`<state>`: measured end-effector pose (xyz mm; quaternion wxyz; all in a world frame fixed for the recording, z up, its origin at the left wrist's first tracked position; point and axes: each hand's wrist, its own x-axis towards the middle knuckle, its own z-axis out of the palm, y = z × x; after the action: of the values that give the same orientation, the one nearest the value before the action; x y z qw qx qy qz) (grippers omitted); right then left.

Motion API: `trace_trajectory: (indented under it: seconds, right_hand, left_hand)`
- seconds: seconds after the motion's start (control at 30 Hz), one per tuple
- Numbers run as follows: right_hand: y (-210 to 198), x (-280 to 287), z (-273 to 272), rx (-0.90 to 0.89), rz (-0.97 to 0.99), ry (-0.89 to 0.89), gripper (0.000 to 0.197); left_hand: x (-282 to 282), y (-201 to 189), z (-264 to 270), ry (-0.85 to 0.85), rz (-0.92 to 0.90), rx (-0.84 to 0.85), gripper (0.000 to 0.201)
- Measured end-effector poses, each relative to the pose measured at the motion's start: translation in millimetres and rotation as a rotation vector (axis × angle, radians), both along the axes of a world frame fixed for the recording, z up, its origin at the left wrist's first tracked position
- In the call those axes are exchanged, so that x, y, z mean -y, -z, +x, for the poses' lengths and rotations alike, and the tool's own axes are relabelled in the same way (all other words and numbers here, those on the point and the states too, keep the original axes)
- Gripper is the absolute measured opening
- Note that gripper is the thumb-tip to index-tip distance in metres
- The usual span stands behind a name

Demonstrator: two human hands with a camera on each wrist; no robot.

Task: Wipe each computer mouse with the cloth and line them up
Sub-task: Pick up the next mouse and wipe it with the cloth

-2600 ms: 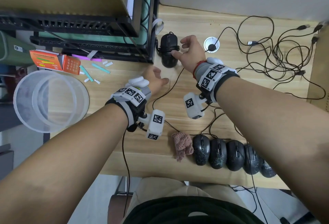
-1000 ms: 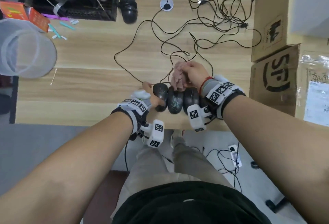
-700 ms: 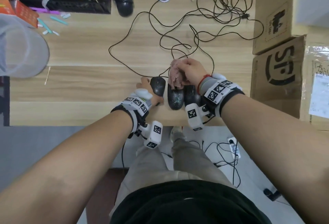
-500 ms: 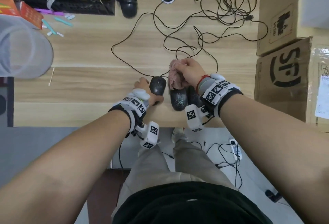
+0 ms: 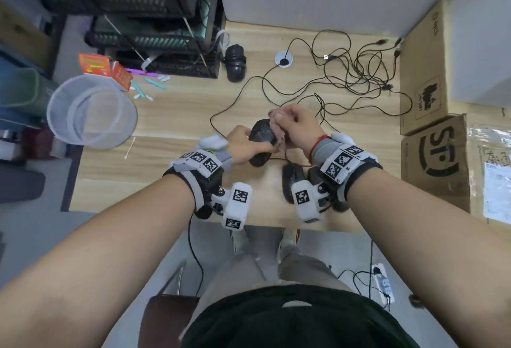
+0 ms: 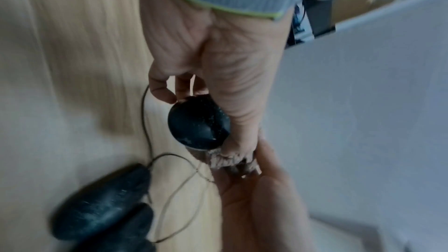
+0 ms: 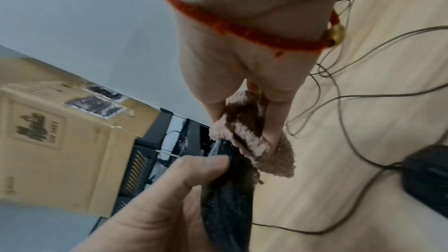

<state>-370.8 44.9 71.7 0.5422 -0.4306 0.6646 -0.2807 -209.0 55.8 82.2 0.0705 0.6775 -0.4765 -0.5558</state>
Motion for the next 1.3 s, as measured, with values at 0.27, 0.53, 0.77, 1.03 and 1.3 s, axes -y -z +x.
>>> trace_trajectory:
  seconds: [0.27, 0.53, 0.77, 1.03, 1.3]
  right_hand:
    - [-55, 27, 18, -0.034, -0.186, 0.062, 0.033]
    - [-82, 28, 29, -0.175, -0.351, -0.065, 0.017]
    - [-94, 20, 46, -0.183, -0.461, -0.366, 0.021]
    - [-83, 28, 38, -0.251, -0.449, -0.064, 0.027]
    - [-102, 9, 44, -0.077, -0.412, -0.493, 0.030]
  left_hand:
    - [28, -71, 13, -0.399, 0.304, -0.674, 0.071]
    - [35, -85, 16, -0.555, 0.254, -0.601, 0.054]
    - [39, -88, 21, -0.500, 0.132, -0.539, 0.031]
    - [40, -86, 17, -0.542, 0.166, -0.547, 0.056]
    - [43, -97, 25, -0.640, 0.142, -0.589, 0.045]
